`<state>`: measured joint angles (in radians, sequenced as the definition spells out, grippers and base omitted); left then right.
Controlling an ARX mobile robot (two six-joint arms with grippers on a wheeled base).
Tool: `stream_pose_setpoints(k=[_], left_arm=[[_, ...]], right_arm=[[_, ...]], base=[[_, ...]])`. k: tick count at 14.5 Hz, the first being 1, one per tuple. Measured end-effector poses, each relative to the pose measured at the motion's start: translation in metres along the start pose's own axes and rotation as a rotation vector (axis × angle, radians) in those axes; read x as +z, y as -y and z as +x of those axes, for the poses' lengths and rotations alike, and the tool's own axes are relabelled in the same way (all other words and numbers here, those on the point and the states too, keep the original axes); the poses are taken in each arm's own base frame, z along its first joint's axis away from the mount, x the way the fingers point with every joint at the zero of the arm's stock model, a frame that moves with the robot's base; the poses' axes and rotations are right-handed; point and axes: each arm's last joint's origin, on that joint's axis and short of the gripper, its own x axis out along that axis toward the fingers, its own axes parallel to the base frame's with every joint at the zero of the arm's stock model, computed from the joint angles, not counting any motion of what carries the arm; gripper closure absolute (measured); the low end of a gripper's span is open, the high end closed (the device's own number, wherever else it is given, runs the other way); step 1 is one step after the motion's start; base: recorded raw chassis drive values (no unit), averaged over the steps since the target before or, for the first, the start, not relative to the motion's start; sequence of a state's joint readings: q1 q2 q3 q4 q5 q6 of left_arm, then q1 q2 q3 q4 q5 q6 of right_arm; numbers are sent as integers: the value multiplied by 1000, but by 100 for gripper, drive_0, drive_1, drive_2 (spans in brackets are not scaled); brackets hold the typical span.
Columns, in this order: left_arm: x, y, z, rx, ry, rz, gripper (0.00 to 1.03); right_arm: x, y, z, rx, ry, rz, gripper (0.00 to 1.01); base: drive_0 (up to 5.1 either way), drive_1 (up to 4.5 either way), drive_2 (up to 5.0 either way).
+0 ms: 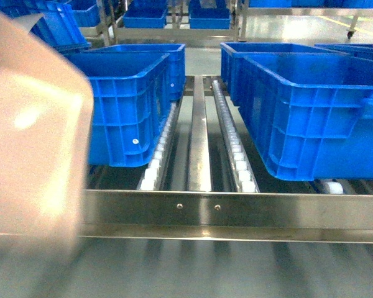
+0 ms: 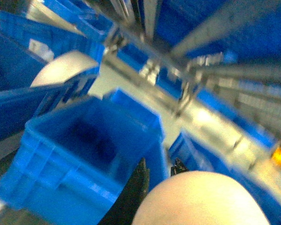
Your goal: Place part in tray to right shelf
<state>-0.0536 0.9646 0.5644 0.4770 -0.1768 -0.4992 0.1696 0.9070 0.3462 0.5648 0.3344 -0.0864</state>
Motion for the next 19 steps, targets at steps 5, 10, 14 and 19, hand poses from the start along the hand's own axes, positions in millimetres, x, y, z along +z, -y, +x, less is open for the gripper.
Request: stream_pose_setpoints(k=[5, 10, 14, 19], left_arm=[[-55, -45, -51, -97, -109, 489, 91], [-77, -61, -80, -95, -125, 490, 91], [-82, -66, -93, -97, -119, 490, 91], [-87, -70, -100, -99, -97, 489, 91]], right_arm=[[-40, 23, -35, 172, 4, 70, 95], [-57, 28, -55, 159, -4, 74, 99], [-65, 29, -64, 158, 5, 75, 99], [-65, 30, -70, 158, 12, 75, 99]], base=[[0, 0, 0], [0, 0, 0], [0, 0, 0], [0, 0, 0]])
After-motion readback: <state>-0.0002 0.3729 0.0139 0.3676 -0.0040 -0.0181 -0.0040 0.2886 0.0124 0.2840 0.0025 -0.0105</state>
